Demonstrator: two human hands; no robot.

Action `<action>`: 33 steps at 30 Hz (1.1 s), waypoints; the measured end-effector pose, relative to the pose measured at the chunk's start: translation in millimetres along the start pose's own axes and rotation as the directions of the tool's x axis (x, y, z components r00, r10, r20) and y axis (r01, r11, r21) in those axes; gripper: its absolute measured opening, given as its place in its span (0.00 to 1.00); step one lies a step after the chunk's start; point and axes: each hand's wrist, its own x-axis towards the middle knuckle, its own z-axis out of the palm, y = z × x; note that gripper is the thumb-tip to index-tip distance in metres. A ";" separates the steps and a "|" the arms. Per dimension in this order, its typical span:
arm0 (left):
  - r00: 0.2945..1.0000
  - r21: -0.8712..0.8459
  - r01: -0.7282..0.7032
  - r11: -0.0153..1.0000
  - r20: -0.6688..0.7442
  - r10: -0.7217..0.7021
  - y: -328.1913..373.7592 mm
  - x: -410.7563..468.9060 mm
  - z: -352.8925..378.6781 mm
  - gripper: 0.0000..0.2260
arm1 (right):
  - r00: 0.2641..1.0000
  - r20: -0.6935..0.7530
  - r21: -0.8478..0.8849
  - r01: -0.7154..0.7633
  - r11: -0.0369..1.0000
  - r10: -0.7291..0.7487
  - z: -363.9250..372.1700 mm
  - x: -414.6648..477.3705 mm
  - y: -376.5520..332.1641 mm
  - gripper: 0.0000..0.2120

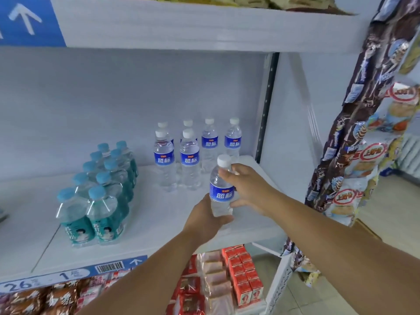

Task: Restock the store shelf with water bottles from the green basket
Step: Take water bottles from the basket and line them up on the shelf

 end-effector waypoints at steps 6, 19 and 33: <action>0.995 -0.055 0.062 0.997 -0.072 -0.066 0.8 51.0 5.3 0.31 | 1.000 -0.014 0.085 -0.018 0.996 0.019 -5.9 51.8 -5.4 0.22; 0.921 -0.230 0.209 0.950 -0.280 -0.271 6.8 127.6 25.3 0.31 | 0.990 -0.109 0.018 0.095 0.995 -0.092 -7.7 148.2 -18.4 0.14; 0.892 -0.245 0.241 0.939 -0.326 -0.313 12.9 150.2 33.3 0.32 | 0.993 -0.034 -0.005 0.113 0.994 -0.113 -13.7 174.1 -19.1 0.16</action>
